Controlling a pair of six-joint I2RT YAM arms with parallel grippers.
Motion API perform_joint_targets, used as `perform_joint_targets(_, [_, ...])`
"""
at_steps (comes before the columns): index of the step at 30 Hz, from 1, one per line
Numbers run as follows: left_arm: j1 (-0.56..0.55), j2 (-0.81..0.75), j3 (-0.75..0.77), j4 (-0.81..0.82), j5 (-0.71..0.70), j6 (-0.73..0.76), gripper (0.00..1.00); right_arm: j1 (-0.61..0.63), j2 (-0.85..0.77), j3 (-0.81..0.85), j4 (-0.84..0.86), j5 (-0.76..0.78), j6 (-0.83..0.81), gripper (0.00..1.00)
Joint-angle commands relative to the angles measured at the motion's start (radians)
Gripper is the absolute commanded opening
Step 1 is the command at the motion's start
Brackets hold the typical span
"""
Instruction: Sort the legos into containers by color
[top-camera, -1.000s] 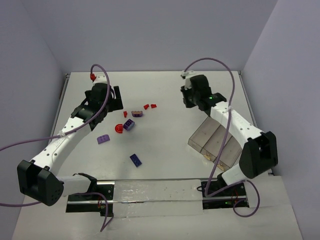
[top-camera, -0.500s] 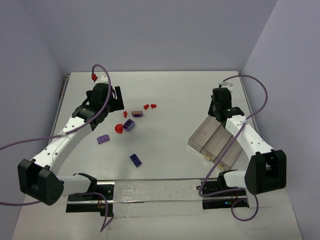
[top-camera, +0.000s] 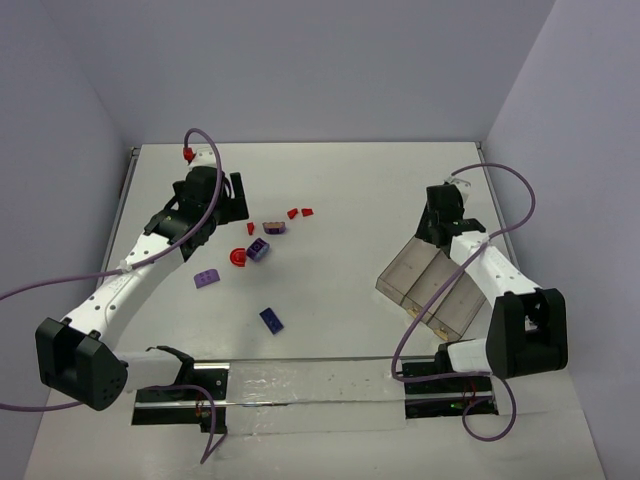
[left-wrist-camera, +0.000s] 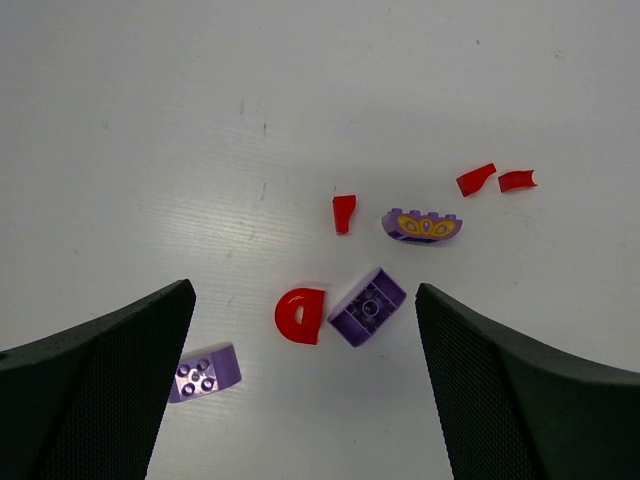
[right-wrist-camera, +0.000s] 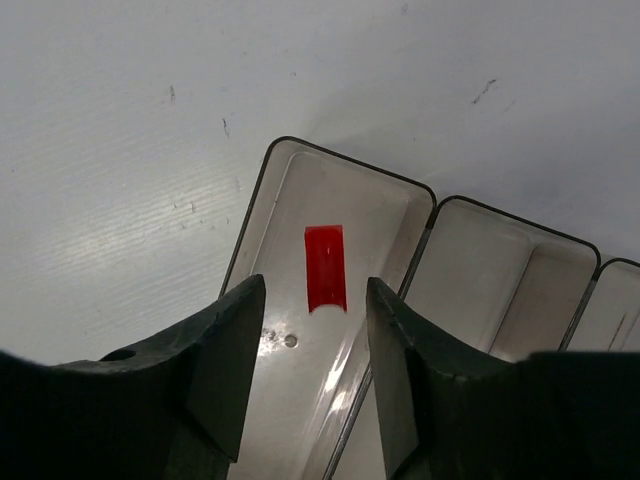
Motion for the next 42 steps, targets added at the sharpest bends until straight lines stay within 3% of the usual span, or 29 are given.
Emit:
perform_joint_targets(1, [-0.006,0.000,0.020,0.031,-0.003,-0.014,0.99,-0.005,-0.015,0.020,0.042,0.024,-0.001,0.56])
perform_joint_targets(6, [-0.006,-0.016,0.010,0.039,-0.006,-0.027,0.99,0.015,-0.037,0.079,0.031,-0.024,-0.023,0.55])
perform_joint_targets(10, [-0.006,-0.024,-0.003,0.053,0.011,-0.045,0.99,0.157,-0.018,0.170,0.035,-0.039,-0.102,0.57])
perform_joint_targets(13, [-0.006,-0.019,-0.001,0.044,0.007,-0.057,0.99,0.311,0.075,0.281,0.005,-0.081,-0.176,0.66])
perform_joint_targets(19, [-0.008,-0.017,0.014,0.007,-0.025,-0.064,0.99,0.492,0.394,0.568,-0.134,-0.173,-0.320,0.76])
perform_joint_targets(21, [-0.008,-0.022,0.011,0.004,-0.029,-0.063,0.99,0.510,0.440,0.611,-0.153,-0.200,-0.333,0.76])
perform_joint_targets(24, [-0.008,-0.044,0.004,-0.001,-0.042,-0.060,0.99,0.518,0.626,0.816,-0.264,-0.207,-0.286,0.76])
perform_joint_targets(30, [-0.009,-0.054,-0.003,-0.012,-0.046,-0.065,0.99,0.518,0.821,1.017,-0.306,-0.200,-0.094,0.76])
perform_joint_targets(42, [-0.009,-0.063,-0.009,-0.021,-0.064,-0.050,0.99,0.517,1.005,1.179,-0.308,-0.119,-0.027,0.75])
